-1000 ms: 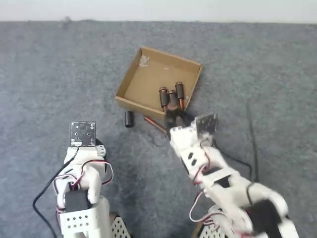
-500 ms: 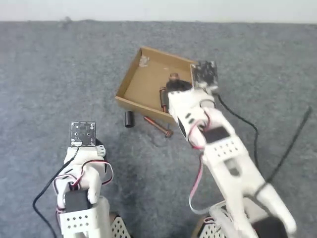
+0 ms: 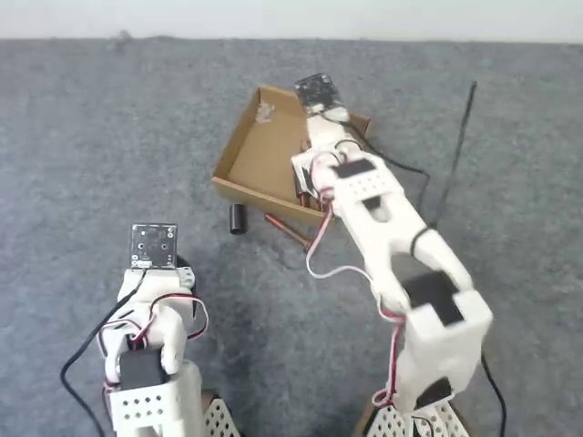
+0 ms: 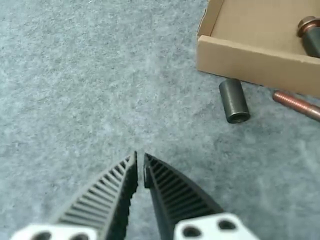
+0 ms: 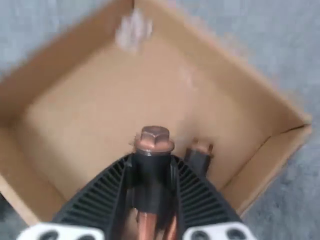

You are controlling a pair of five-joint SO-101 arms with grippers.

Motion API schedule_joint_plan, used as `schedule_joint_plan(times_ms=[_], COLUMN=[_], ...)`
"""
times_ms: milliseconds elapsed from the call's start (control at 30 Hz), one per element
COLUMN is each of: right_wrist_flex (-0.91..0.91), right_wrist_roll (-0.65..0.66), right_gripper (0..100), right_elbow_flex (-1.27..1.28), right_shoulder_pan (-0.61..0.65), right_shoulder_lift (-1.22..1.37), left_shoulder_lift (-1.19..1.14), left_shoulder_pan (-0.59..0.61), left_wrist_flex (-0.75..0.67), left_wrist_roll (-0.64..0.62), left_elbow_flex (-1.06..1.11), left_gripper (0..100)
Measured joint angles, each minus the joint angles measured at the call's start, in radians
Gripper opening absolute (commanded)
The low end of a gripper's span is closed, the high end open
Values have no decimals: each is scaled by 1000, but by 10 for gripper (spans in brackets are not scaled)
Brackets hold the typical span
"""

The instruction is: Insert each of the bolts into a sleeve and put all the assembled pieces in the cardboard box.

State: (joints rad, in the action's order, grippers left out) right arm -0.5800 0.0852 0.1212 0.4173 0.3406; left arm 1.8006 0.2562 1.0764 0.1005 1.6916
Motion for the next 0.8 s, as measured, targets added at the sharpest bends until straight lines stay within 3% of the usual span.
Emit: schedule_joint_plan(times_ms=[233, 333, 567, 800], right_wrist_flex=[-138, -141, -210, -473], right_wrist_roll=[6, 8, 9, 9], right_gripper=[246, 205, 9, 16], right_elbow_flex=[-224, -247, -252, -252], right_shoulder_pan=[2, 2, 3, 87], right_shoulder_lift=[152, 153, 69, -138], left_shoulder_lift=[0, 0, 0, 0], left_shoulder_pan=[0, 0, 15, 127], left_wrist_flex=[0, 0, -32, -106], left_wrist_roll=[43, 46, 46, -9], left_elbow_flex=[0, 0, 0, 0], left_gripper=[22, 22, 20, 22])
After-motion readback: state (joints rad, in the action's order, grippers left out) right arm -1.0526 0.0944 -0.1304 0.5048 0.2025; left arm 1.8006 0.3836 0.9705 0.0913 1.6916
